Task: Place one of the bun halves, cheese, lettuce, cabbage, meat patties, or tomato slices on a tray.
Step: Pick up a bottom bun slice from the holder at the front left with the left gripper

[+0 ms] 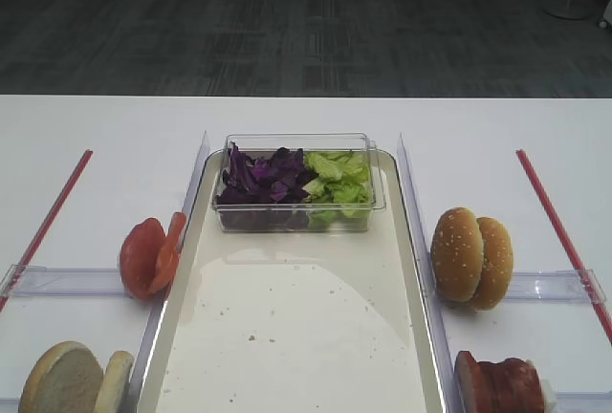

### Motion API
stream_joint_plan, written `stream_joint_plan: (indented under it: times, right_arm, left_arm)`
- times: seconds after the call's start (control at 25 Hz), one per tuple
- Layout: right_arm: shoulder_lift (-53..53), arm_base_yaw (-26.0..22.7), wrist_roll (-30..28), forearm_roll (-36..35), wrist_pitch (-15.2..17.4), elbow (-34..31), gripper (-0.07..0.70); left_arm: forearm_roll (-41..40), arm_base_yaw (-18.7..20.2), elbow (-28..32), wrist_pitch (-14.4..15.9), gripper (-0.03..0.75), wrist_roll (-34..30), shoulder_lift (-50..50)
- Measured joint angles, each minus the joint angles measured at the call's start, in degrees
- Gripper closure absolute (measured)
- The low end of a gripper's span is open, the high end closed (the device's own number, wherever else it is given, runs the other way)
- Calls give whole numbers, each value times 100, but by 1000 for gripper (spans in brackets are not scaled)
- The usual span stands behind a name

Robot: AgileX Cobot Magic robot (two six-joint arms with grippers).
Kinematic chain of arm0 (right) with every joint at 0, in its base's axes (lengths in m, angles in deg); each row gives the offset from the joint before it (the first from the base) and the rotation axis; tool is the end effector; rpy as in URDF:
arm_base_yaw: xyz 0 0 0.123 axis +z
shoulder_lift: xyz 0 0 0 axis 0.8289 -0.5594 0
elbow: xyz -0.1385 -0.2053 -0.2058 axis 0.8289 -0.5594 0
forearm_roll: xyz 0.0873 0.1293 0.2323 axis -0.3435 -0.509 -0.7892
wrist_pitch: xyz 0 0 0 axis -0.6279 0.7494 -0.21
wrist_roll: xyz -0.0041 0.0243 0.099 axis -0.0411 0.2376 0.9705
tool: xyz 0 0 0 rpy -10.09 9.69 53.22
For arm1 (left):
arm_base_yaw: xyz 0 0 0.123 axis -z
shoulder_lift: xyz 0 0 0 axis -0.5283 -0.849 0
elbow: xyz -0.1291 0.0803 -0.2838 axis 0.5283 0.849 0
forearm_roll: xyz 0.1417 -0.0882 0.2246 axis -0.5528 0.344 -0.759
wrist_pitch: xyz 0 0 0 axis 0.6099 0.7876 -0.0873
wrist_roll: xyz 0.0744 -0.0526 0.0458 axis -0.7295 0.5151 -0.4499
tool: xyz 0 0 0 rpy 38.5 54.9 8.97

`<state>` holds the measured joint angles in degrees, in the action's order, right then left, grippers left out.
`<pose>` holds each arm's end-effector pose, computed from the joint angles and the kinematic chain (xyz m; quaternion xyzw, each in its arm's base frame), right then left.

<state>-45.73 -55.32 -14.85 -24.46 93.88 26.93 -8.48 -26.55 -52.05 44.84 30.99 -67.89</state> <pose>-0.0108 0.0070 0.2734 -0.0077 0.8712 0.0417 0.4892 -0.0137 0.0025 0.2703 0.0270 0.8829 -0.0223 0.4683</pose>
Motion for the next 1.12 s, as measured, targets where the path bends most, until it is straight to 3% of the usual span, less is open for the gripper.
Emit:
stream_joint_plan:
  times: [0.72, 1.12]
  right_arm:
    - [0, 0, 0, 0, 0, 0, 126]
    - [0, 0, 0, 0, 0, 0, 126]
  left_arm:
    - [0, 0, 0, 0, 224, 14, -42]
    - [0, 0, 0, -13, 224, 460, -1991]
